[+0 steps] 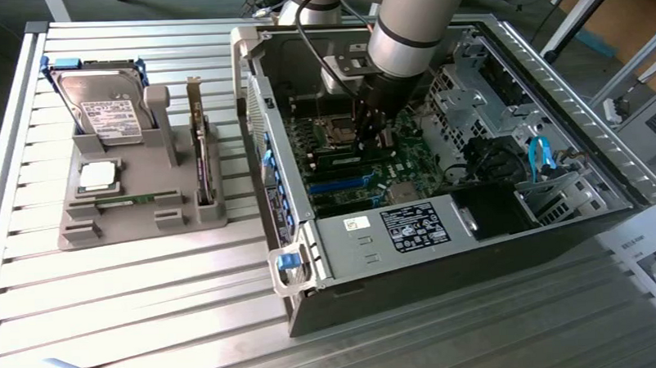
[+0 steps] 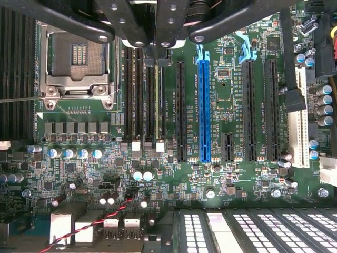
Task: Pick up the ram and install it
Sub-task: 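Press down the ram until it locks into place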
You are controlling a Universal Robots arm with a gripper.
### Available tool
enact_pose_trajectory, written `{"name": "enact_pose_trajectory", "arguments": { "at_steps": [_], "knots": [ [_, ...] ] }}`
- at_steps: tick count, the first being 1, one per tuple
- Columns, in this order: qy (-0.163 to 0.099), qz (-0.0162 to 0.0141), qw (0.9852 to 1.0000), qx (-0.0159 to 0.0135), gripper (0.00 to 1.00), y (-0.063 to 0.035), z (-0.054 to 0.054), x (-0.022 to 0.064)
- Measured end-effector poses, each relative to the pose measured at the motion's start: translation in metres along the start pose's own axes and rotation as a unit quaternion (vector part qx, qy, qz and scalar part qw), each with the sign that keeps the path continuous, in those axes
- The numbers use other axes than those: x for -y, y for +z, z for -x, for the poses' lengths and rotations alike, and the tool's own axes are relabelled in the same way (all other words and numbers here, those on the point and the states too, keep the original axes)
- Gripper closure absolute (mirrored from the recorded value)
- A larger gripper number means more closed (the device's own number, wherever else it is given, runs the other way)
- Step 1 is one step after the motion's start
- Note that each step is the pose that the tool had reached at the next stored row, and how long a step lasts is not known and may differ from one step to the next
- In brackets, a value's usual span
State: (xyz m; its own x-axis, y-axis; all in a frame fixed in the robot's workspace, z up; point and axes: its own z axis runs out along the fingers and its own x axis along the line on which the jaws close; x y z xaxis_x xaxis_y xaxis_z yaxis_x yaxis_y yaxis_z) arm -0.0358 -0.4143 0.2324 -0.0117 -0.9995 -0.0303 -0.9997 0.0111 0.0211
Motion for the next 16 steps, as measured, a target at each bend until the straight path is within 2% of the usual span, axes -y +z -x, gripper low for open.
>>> {"name": "enact_pose_trajectory", "arguments": {
  "at_steps": [16],
  "knots": [
    [0.0,-0.0005,1.0,0.0004,0.9,0.0013,-0.0003,0.0]
  ]
}}
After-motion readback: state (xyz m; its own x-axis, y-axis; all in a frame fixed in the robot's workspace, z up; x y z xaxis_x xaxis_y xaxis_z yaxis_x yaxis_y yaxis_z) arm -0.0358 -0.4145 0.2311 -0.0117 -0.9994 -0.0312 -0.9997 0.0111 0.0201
